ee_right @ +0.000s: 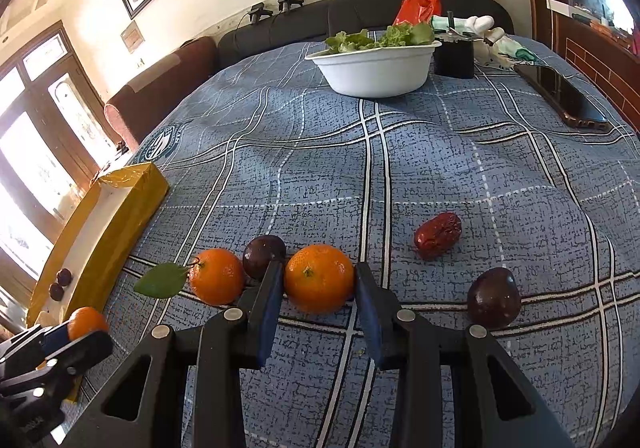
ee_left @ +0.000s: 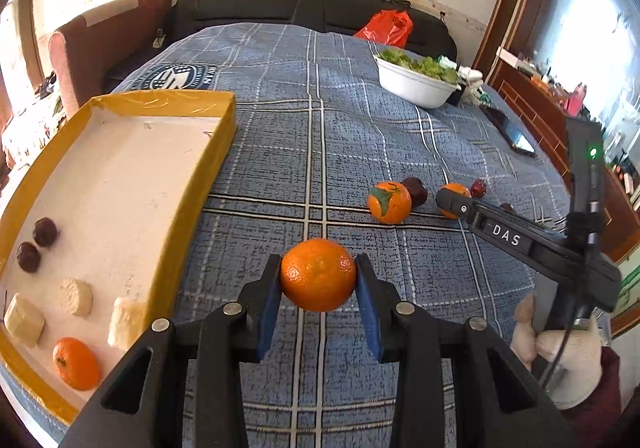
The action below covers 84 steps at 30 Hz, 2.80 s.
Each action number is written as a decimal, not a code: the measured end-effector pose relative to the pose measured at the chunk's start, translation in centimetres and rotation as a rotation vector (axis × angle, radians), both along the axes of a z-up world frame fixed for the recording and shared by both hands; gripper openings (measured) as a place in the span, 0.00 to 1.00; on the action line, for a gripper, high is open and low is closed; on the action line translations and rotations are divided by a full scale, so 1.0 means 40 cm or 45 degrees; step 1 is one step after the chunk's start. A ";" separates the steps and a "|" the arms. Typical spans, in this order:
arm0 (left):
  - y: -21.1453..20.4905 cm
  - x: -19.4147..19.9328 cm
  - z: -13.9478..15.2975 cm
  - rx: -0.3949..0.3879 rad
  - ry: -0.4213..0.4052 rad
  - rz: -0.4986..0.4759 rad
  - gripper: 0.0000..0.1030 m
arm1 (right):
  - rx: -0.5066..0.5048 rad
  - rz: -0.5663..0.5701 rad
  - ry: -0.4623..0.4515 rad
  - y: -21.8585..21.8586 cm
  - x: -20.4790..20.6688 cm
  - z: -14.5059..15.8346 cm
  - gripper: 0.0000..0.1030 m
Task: Organize fruits
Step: 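Carry both oranges with both tools over the tray, then open the right tool over the tray while the left tool releases its orange, then move both tools back toward the remaining plums and leafy orange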
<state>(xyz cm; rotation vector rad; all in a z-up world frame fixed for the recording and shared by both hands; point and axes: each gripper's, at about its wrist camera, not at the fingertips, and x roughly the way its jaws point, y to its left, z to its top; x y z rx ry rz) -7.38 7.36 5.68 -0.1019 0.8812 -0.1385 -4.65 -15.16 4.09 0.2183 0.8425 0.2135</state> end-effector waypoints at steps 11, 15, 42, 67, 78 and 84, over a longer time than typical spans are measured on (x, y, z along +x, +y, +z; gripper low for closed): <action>0.169 -0.113 0.087 -0.096 -0.124 0.145 0.34 | 0.017 -0.062 -0.048 -0.021 -0.073 0.041 0.38; 0.231 -0.138 0.094 -0.116 -0.144 0.206 0.34 | 0.024 -0.007 -0.081 0.011 -0.123 0.091 0.38; 0.582 0.012 0.011 -0.090 0.005 0.432 0.34 | -0.024 0.688 0.072 0.671 -0.069 0.106 0.39; 0.609 -0.067 0.084 -0.167 -0.115 0.485 0.63 | -0.240 0.749 0.049 0.764 -0.081 0.045 0.42; 0.586 -0.188 0.154 -0.227 -0.219 0.541 0.82 | -0.170 0.672 -0.035 0.666 -0.160 0.122 0.54; 0.500 -0.207 0.150 -0.264 -0.216 0.499 0.82 | -0.142 0.577 -0.055 0.546 -0.202 0.136 0.59</action>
